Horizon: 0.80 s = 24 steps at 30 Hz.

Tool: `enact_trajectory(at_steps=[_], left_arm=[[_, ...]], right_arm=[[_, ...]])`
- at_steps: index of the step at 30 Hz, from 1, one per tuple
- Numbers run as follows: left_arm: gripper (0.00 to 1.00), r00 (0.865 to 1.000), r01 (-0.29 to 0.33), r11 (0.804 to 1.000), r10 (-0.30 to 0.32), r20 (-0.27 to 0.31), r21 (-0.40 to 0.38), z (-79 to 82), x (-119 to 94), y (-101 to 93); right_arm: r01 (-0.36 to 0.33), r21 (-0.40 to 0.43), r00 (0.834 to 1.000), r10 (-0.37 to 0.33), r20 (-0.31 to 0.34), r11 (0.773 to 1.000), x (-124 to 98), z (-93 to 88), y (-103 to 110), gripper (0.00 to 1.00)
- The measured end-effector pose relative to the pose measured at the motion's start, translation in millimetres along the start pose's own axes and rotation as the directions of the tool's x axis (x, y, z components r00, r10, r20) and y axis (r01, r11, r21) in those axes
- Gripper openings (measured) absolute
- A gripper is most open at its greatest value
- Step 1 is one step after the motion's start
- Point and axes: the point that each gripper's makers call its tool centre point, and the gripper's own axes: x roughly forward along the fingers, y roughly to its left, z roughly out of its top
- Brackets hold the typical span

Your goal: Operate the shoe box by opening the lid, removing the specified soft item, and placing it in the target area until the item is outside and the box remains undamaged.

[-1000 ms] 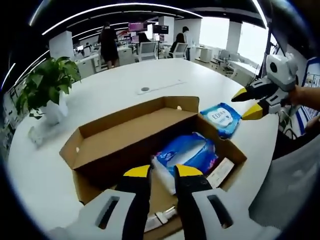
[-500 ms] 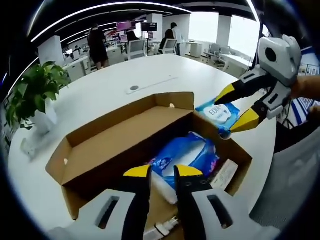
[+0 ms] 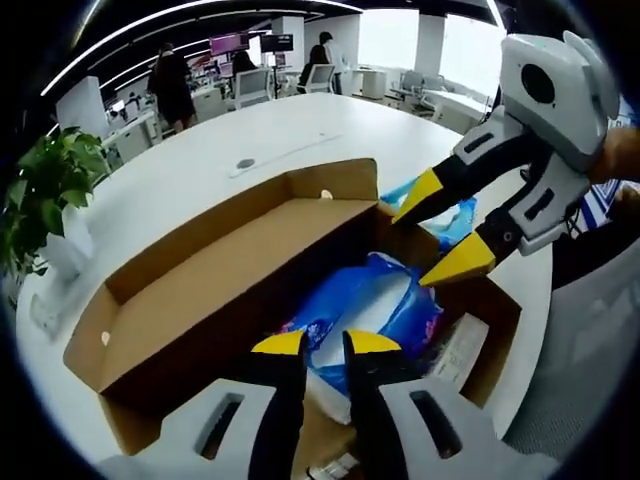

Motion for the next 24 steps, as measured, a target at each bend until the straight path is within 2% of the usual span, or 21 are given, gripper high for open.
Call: enact_trajectory(at_steps=[2, 5, 9, 17, 24], left_arm=[[0.12, 1.0, 0.004, 1.0, -0.004, -0.004, 0.012, -0.7, 3.3, -1.7], [0.09, 1.0, -0.013, 0.999, 0.013, -0.008, 0.052, -0.9, 8.0, 0.7], [0.08, 1.0, -0.018, 0.998, 0.019, -0.014, 0.063, -1.3, 13.5, 3.1], [0.02, 1.0, -0.016, 0.996, 0.017, -0.008, 0.085, -3.3, 15.3, 1.9], [0.0, 1.0, -0.023, 0.997, 0.022, 0.022, 0.076, -0.6, 5.1, 3.0]], right_arm=[[0.006, -0.025, 1.0, -0.006, -0.009, 1.0, 4.5, -0.3, -0.8, 0.16], [0.002, -0.022, 1.0, -0.002, -0.025, 1.0, 12.4, -1.8, -1.2, 0.12], [0.018, -0.021, 0.999, -0.019, -0.034, 1.0, 18.9, -0.5, -4.6, 0.03], [0.019, -0.056, 0.997, -0.022, -0.069, 0.998, 26.8, -4.5, -2.0, 0.0], [0.018, -0.049, 0.999, -0.02, -0.047, 0.999, 23.4, -0.7, -0.7, 0.0]])
